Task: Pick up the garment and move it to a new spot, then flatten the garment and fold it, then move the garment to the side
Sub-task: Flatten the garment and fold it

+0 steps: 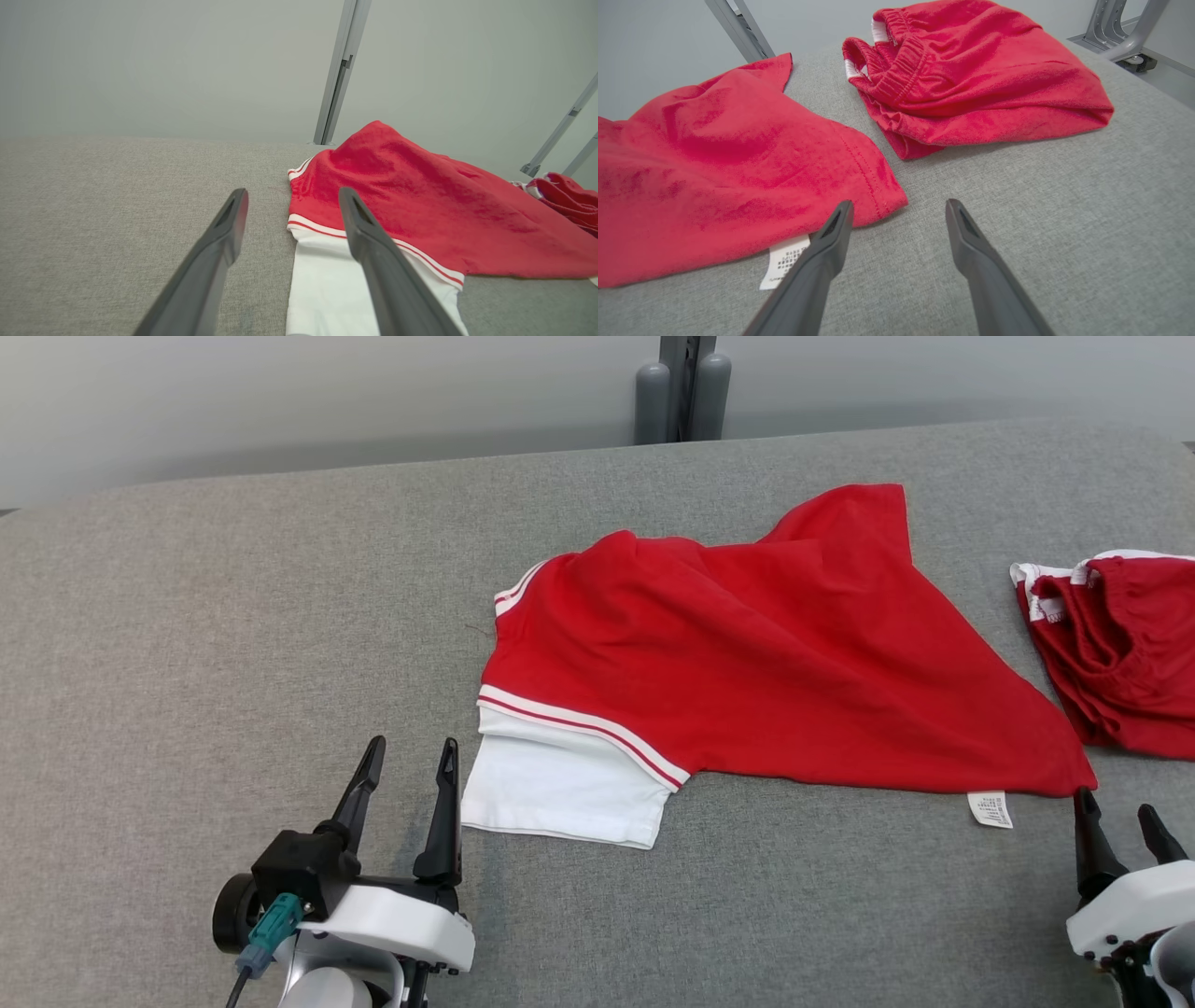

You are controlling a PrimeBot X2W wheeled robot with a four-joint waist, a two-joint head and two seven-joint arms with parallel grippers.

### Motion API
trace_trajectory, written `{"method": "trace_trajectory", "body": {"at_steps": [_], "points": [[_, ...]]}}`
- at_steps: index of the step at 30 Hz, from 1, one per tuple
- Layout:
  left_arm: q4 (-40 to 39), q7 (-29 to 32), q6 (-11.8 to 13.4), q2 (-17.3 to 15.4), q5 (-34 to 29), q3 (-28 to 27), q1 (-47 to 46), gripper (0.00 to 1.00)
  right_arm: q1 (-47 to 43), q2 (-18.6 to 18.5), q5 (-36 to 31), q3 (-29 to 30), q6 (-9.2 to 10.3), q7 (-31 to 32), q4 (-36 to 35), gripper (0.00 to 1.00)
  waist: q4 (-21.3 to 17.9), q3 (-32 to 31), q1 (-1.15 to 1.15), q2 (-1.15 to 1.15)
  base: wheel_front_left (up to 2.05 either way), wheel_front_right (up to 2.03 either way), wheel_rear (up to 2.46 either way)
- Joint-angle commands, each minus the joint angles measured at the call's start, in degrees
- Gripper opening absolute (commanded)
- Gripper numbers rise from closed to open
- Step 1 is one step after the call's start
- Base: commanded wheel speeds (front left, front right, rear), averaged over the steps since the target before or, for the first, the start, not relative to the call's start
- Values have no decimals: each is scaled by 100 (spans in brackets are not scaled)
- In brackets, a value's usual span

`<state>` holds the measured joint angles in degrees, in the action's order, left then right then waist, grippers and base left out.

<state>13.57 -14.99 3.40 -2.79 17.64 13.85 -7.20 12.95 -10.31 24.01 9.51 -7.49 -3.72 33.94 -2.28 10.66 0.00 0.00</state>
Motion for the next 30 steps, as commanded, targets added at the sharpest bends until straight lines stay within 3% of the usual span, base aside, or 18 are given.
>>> {"method": "trace_trajectory", "body": {"at_steps": [1, 9, 20, 30], "points": [[9, -26, -24, -25, -28, -35, -31, 100, -125, 65, -143, 78, -2, -33, -177, 100, 9, -21, 0, 0, 0, 0, 0], [45, -26, -30, -25, 11, -39, 34, 100, -359, 328, -460, 50, -2, -178, -925, 100, -12, -144, 0, 0, 0, 0, 0], [128, -26, -95, -25, 15, 11, 231, 100, -719, 680, -1520, -17, -2, -552, -2315, 100, 69, -536, 0, 0, 0, 0, 0], [60, -26, -26, -25, 115, 23, 575, 100, -1150, 729, -1370, -435, -2, -559, -2685, 100, 287, -942, 0, 0, 0, 0, 0]]}}
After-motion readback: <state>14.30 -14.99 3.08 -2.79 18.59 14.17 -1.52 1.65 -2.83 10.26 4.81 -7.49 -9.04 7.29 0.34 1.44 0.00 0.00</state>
